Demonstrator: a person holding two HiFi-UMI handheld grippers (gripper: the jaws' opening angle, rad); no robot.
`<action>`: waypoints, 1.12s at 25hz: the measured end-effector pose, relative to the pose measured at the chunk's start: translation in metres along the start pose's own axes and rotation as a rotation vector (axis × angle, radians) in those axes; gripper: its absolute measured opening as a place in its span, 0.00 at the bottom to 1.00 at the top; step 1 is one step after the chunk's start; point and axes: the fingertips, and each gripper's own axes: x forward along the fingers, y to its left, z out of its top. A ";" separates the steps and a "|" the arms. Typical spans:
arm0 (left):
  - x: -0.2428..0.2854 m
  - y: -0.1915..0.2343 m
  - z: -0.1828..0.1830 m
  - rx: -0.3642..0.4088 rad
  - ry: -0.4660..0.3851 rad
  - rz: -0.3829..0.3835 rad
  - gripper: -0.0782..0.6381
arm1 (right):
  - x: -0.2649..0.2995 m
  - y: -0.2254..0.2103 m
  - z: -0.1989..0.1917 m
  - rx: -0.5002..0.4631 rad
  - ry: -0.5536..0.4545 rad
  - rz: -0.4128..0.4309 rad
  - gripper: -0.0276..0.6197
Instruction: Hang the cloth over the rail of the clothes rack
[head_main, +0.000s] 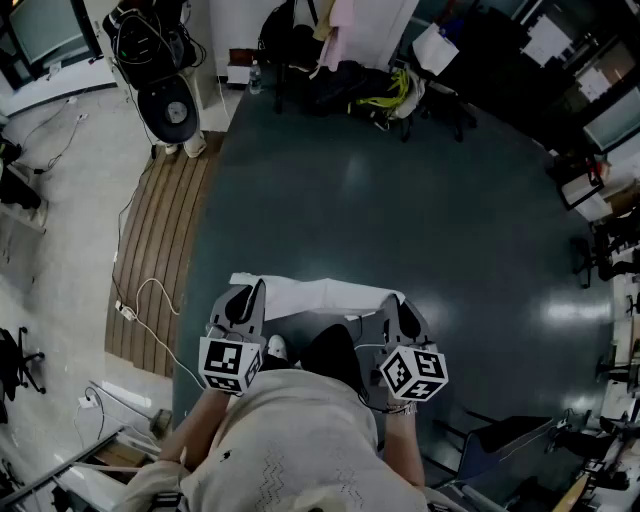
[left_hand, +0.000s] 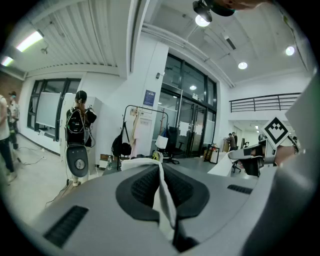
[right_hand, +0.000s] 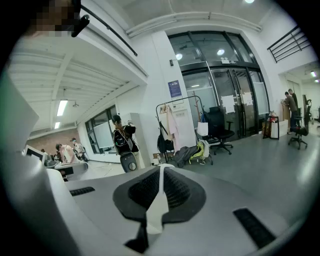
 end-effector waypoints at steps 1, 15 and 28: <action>-0.001 0.003 0.000 -0.009 -0.002 0.011 0.13 | 0.002 0.002 -0.001 -0.004 0.006 0.003 0.08; 0.105 0.012 0.004 -0.005 0.078 0.056 0.13 | 0.098 -0.058 0.020 0.034 0.052 0.032 0.08; 0.296 -0.033 0.076 0.063 0.034 0.104 0.13 | 0.222 -0.188 0.115 0.003 0.013 0.119 0.08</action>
